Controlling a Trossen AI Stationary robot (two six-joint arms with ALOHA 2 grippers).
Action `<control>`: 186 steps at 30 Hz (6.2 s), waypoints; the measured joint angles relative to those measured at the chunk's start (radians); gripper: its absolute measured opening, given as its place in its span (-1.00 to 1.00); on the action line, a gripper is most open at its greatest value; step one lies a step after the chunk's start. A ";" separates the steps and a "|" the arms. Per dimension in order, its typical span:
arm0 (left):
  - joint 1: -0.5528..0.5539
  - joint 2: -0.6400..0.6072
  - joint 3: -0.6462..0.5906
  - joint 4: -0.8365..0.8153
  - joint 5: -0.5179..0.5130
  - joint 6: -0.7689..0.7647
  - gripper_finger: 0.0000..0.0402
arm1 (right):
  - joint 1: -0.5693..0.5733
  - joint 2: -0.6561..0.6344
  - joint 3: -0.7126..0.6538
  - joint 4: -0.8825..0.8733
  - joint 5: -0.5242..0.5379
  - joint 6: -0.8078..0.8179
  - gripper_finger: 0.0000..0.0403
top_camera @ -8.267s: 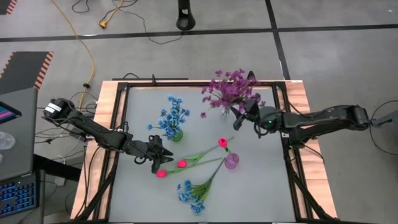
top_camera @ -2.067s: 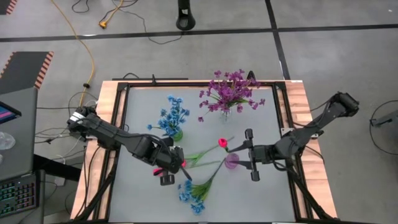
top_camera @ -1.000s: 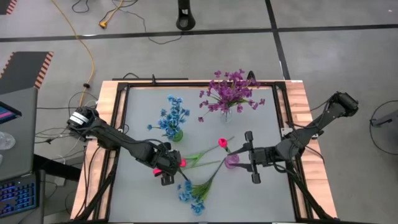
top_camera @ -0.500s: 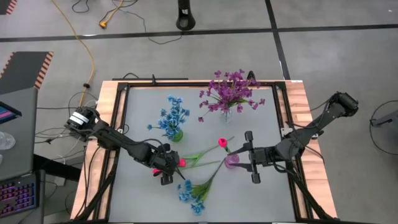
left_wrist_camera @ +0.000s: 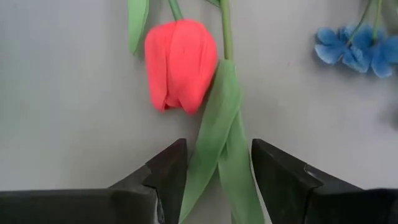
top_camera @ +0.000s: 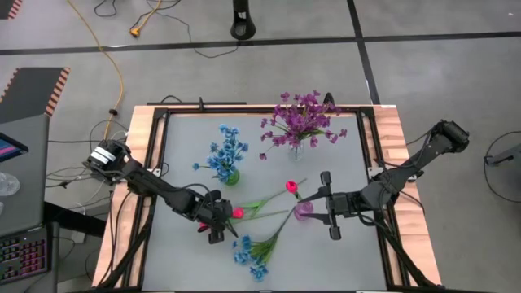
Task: Sort flowers into vase by color
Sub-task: Put the left pink tulip into the purple flower vase
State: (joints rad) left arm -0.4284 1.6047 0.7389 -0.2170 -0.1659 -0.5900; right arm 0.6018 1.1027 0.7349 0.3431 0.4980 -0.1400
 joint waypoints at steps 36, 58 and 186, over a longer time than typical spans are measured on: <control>-0.003 0.000 0.265 -0.426 0.301 -0.006 -1.00 | -0.004 0.064 0.138 -0.106 0.000 -0.003 -0.11; 0.134 -0.001 0.754 -0.689 0.340 -0.075 -1.00 | -0.002 0.398 0.604 -0.590 0.058 0.001 -0.11; 0.215 -0.001 0.799 -0.292 0.559 -0.267 -0.71 | -0.021 0.476 0.649 -0.708 0.047 0.077 -0.84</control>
State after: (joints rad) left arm -0.2133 1.6039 1.5375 -0.5087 0.3932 -0.8568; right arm 0.5805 1.5791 1.3838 -0.3650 0.5455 -0.0628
